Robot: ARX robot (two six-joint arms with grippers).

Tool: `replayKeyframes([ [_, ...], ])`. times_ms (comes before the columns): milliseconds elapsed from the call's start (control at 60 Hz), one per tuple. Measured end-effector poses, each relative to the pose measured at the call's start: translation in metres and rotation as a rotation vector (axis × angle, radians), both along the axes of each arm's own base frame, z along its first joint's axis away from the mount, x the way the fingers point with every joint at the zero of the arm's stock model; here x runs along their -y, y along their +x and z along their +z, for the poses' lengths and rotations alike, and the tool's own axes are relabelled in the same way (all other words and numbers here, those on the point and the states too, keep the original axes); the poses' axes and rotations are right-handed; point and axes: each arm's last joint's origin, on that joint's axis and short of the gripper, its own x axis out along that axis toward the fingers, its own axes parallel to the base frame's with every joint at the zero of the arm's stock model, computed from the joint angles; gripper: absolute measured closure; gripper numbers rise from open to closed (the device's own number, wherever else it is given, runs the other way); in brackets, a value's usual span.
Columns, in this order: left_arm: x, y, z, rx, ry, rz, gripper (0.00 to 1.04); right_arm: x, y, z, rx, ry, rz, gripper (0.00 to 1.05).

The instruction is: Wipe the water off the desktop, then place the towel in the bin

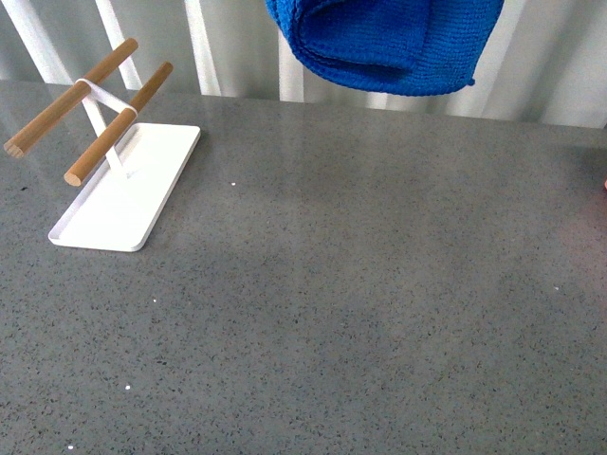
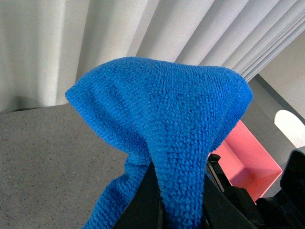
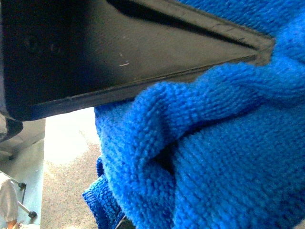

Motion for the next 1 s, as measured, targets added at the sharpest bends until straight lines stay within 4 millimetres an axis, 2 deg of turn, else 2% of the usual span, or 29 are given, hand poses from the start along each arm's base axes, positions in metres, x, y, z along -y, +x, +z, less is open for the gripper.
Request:
replayKeyframes([
  [317,-0.016,0.007,-0.001,-0.068,-0.061,0.016,0.53,0.008,0.004,0.003,0.001,0.010,-0.038,1.00],
  [384,-0.024,0.010,0.000,-0.080,-0.080,0.029,0.40,0.010,0.005,0.005,-0.001,0.014,-0.047,1.00],
  [500,-0.042,0.017,0.003,-0.094,-0.115,0.056,0.24,0.013,0.006,0.007,0.004,0.018,-0.061,1.00],
  [600,-0.065,0.024,0.005,-0.095,-0.134,0.107,0.08,0.017,0.006,0.010,0.008,0.018,-0.085,1.00],
  [634,-0.073,0.027,0.005,-0.093,-0.134,0.123,0.05,0.019,0.007,0.011,0.006,0.017,-0.095,1.00],
  [684,-0.087,0.028,0.004,-0.091,-0.133,0.145,0.07,0.022,0.007,0.011,0.000,0.014,-0.114,1.00],
  [734,-0.106,0.024,-0.002,-0.092,-0.119,0.161,0.07,0.026,0.007,0.010,-0.015,0.003,-0.131,1.00],
  [784,-0.116,0.019,-0.008,-0.095,-0.104,0.165,0.07,0.029,0.008,0.009,-0.024,-0.007,-0.141,1.00],
  [884,-0.148,-0.009,-0.024,-0.104,-0.060,0.166,0.07,0.038,0.006,0.007,-0.020,-0.025,-0.153,1.00],
  [1001,-0.177,-0.042,-0.033,-0.103,-0.034,0.175,0.07,0.047,0.005,0.003,-0.028,-0.031,-0.167,1.00],
])
